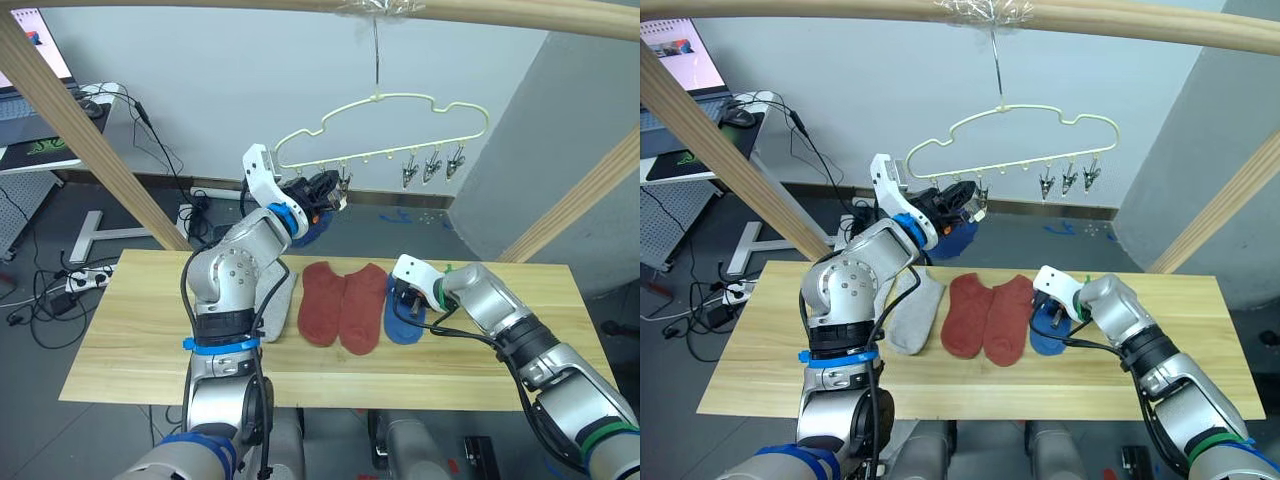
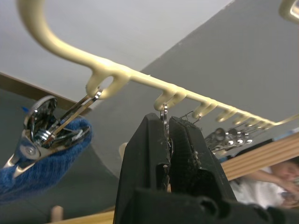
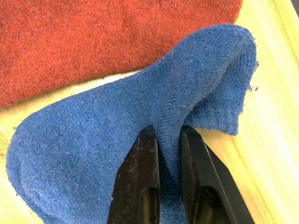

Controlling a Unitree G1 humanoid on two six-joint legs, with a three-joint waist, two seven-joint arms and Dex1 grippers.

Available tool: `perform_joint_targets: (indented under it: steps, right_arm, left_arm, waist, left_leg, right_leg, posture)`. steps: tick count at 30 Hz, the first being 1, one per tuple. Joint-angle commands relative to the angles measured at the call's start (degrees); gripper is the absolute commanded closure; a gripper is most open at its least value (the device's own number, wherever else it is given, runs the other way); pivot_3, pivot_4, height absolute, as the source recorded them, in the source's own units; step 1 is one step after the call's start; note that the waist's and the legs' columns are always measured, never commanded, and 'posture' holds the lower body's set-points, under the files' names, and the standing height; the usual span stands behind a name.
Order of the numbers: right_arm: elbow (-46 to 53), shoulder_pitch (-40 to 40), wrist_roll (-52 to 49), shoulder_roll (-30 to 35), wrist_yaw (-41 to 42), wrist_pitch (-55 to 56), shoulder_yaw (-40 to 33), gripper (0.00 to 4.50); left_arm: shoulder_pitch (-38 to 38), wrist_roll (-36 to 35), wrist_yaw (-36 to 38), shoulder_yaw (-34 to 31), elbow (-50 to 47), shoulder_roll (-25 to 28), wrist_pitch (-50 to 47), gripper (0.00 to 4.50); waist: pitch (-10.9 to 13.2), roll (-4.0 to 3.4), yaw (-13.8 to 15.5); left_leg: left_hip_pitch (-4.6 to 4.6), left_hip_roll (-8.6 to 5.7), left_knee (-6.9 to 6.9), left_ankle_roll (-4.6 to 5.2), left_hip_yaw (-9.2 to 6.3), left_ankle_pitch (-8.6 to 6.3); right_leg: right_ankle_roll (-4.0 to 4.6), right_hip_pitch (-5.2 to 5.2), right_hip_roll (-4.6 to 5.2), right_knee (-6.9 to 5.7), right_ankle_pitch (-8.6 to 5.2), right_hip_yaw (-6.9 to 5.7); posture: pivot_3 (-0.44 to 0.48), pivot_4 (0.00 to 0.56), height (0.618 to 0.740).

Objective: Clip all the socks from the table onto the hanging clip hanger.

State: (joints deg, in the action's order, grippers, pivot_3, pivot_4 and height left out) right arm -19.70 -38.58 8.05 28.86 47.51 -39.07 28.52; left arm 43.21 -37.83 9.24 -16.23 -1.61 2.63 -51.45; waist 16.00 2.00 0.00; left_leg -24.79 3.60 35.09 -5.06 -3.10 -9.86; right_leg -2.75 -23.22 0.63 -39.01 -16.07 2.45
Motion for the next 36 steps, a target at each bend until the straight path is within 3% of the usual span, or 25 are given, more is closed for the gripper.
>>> perform_joint_targets:
  steps: [1,9,14,17,23,36]
  right_arm:
    - [9.16,1.60,-2.11,2.57,2.03,-4.75,-4.23,3.93]
    - [32.55,1.12,-10.35,6.36,6.34,-19.97,-10.10,3.93]
    - [38.59,-2.52,-17.78,2.42,6.38,-27.03,-13.37,3.93]
    - [37.46,-5.97,-20.99,-1.79,4.97,-28.98,-14.84,3.93]
    - [33.71,-10.23,-23.14,-4.29,2.97,-27.89,-13.93,3.93]
    - [27.51,-13.74,-22.88,-3.16,1.68,-23.76,-10.94,3.93]
  left_arm:
    - [2.02,-5.22,0.35,-2.70,-0.15,0.75,-3.07,4.42]
    - [5.63,-12.67,-2.69,-9.26,6.37,2.28,-8.78,4.42]
    - [6.74,-16.78,-4.76,-11.65,8.55,2.50,-11.74,4.42]
    - [6.90,-17.54,-5.38,-11.60,8.78,2.90,-12.48,4.42]
    - [6.93,-17.92,-5.98,-10.83,8.51,3.15,-12.27,4.42]
    - [5.30,-18.02,-6.79,-9.68,6.11,2.92,-12.22,4.42]
  waist:
    - [0.00,0.00,0.03]
    - [0.00,0.00,-0.18]
    - [0.00,0.00,-0.35]
    - [-0.01,0.00,-0.47]
    - [-0.01,0.00,-0.23]
    - [-0.01,-0.01,-0.14]
  left_leg:
    - [-0.02,0.00,0.00,0.00,0.00,0.00]
    - [-0.02,-0.01,0.00,0.00,-0.02,0.00]
    - [-0.03,0.00,0.00,-0.01,-0.02,0.00]
    - [-0.02,0.00,0.00,-0.02,-0.02,0.01]
    - [-0.04,-0.03,0.00,-0.04,-0.03,0.02]
    - [-0.04,-0.02,-0.02,-0.04,-0.03,0.02]
  right_leg:
    - [0.00,-0.01,0.01,0.00,0.00,-0.01]
    - [-0.01,-0.04,0.01,0.00,0.00,-0.02]
    - [0.00,-0.04,0.01,0.00,0.00,-0.03]
    - [0.00,-0.05,0.01,-0.02,0.00,-0.03]
    - [0.01,-0.05,0.05,0.00,0.00,-0.06]
    - [0.01,-0.05,0.05,-0.01,0.01,-0.08]
  posture:
    - [0.083,0.232,0.740]
    - [0.039,0.221,0.740]
    - [0.027,0.218,0.740]
    - [0.027,0.212,0.740]
    - [0.044,0.206,0.740]
    - [0.066,0.201,0.740]
